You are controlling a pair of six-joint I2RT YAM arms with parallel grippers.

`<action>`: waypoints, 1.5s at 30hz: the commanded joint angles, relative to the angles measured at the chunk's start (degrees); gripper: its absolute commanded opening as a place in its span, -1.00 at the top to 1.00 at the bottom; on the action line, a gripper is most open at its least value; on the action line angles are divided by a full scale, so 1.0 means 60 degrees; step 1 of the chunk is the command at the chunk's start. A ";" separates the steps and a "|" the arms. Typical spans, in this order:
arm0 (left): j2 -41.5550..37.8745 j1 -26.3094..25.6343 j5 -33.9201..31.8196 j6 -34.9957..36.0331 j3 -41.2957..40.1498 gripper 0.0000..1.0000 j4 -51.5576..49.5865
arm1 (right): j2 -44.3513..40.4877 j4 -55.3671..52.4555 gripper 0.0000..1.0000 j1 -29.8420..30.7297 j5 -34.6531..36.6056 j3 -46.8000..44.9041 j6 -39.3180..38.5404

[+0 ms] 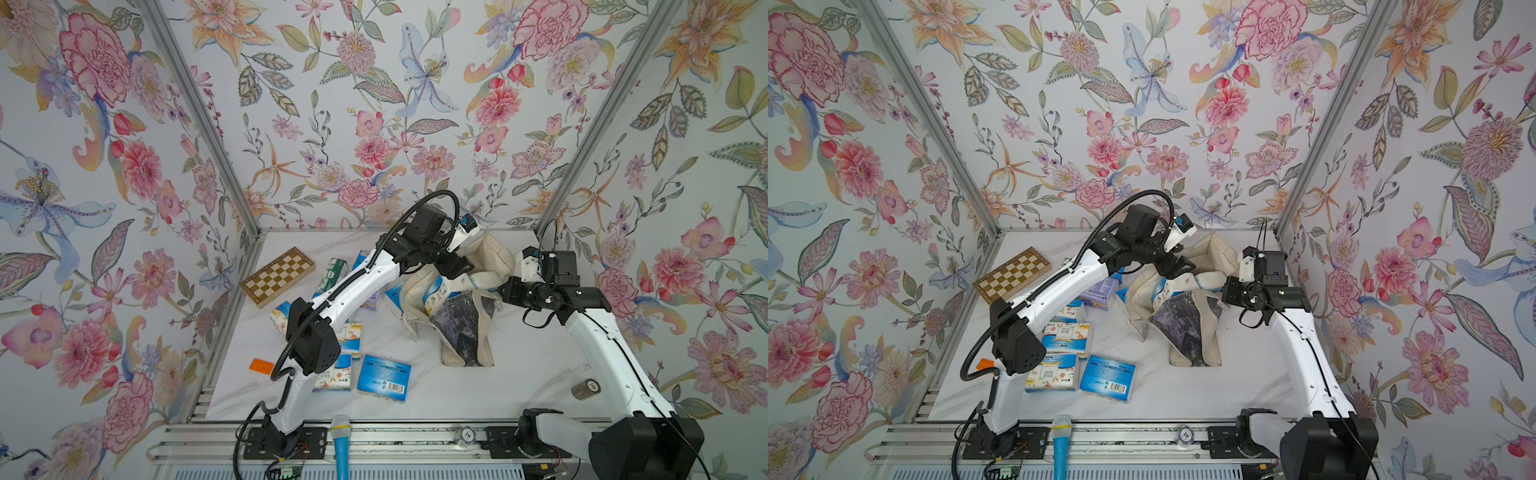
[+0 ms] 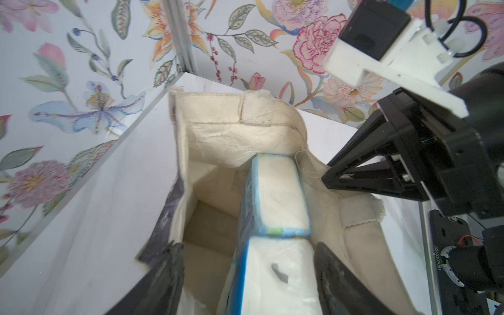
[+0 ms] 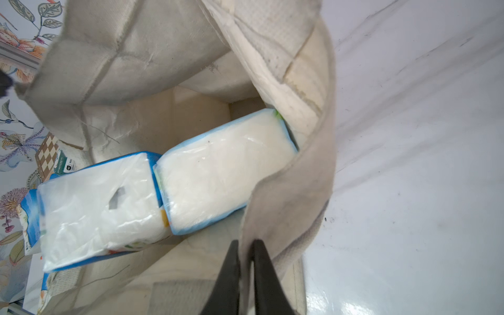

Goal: Put tissues into the canvas bag
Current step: Place the pack of facial tissues in the canvas bag, then adjust the canvas bag at the center of the board.

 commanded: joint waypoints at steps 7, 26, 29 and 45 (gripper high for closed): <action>-0.2735 0.0841 -0.2416 -0.0025 -0.3351 -0.05 0.0560 | 0.0014 0.0011 0.74 0.0065 0.0101 0.0083 -0.0090; -0.2024 0.1478 -0.0420 -0.0090 -0.4529 -0.43 0.1775 | -0.0209 0.0000 0.74 0.0109 0.0144 0.0038 0.0014; -0.1934 0.1535 -0.0453 -0.0031 -0.4561 -0.44 0.1731 | -0.0192 -0.0004 0.74 0.0109 0.0130 0.0076 0.0009; -0.1183 0.1822 0.0793 -0.0012 -0.4408 -0.30 0.1847 | 0.0029 -0.0007 0.74 0.0119 0.0150 0.0224 -0.0002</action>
